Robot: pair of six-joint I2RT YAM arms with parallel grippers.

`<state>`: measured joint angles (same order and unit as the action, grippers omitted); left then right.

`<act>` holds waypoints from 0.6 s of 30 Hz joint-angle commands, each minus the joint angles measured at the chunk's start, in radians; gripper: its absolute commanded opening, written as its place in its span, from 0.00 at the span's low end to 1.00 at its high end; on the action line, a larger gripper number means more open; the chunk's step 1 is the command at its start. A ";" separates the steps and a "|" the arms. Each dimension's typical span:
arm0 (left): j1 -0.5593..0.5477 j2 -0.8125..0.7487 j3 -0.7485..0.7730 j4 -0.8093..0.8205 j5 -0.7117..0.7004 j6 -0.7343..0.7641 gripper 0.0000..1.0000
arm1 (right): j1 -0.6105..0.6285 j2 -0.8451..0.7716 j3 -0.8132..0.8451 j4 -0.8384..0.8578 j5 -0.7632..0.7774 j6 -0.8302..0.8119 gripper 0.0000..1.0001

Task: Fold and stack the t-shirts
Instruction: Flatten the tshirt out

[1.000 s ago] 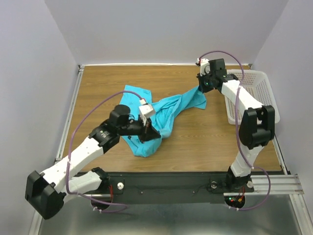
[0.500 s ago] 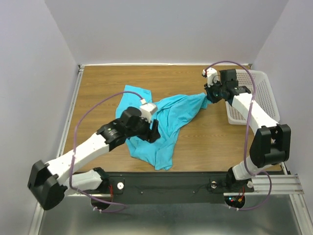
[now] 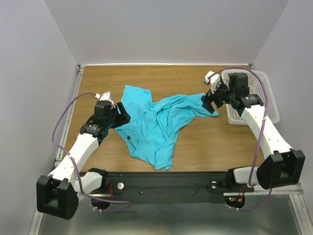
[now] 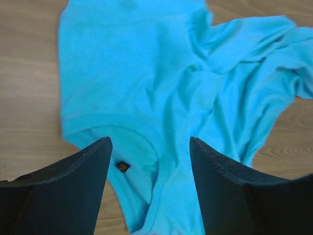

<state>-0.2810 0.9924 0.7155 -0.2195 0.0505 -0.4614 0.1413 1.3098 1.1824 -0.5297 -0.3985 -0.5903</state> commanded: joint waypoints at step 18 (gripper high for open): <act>0.213 0.339 -0.022 0.209 0.051 -0.025 0.72 | 0.616 0.345 -0.058 -0.181 -0.385 -0.589 0.87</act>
<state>-0.0761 1.3121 0.6308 -0.0650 0.1215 -0.5049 0.7273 1.6047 1.0412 -0.7479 -0.7982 -1.1526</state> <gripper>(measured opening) 0.726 0.871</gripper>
